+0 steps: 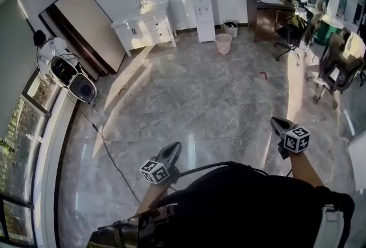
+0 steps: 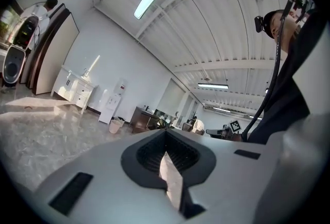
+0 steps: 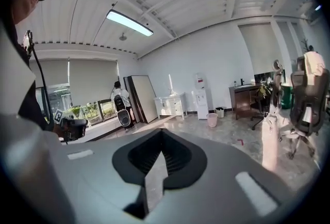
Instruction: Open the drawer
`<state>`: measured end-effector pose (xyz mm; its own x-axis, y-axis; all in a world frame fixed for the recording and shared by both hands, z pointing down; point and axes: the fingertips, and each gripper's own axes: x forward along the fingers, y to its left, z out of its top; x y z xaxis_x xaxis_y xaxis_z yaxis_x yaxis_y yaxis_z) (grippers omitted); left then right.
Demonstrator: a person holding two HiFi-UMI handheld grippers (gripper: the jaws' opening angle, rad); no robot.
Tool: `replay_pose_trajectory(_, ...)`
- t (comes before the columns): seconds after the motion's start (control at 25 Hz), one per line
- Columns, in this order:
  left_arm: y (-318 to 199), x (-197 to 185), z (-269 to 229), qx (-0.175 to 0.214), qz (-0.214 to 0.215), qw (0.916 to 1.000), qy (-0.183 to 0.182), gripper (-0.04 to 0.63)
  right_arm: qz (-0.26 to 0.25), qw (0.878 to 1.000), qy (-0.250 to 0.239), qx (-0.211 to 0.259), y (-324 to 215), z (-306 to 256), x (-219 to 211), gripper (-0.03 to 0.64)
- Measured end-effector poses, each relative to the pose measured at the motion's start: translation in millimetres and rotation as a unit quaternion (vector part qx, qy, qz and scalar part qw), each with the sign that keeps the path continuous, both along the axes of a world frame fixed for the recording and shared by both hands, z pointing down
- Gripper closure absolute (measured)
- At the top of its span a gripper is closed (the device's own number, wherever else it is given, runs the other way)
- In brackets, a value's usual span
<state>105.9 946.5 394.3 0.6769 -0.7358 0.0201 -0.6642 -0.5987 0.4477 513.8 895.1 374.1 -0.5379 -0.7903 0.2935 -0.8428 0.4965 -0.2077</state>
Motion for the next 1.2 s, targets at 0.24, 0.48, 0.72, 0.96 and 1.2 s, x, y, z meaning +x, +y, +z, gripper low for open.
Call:
replay_pose_trajectory(0.24,-45.3,-55.5,-1.8,0.005,-0.015,0.9999,0.005,0.595,-0.021,1.0,0.02,-0.009,-43.3,1.8,-56.1,0.615)
replay_pose_trajectory(0.48,-65.8,-91.8,8.5,-0.001,-0.043,0.9989,0.016,0.595,-0.041,0.999,0.021,-0.001,-94.4,-1.3,-89.4,0.615)
replay_pose_trajectory(0.72,-89.2,-95.6,12.2,-0.002,-0.081,0.9967,0.0,0.595,-0.079,0.997,0.014,-0.009,-148.5,16.5,-95.0,0.615)
replay_pose_trajectory(0.96,-149.1,-88.8,-0.4,0.003,-0.138,0.9903,-0.008,0.595,-0.118,0.993,0.001,-0.006,-247.0,17.4,-89.1,0.615)
replay_pose_trajectory(1.2,-226.0,-48.4,-16.8,0.016,-0.171,0.9851,-0.005,0.595,-0.148,0.989,-0.001,0.011,-347.5,-3.2,-56.2,0.615)
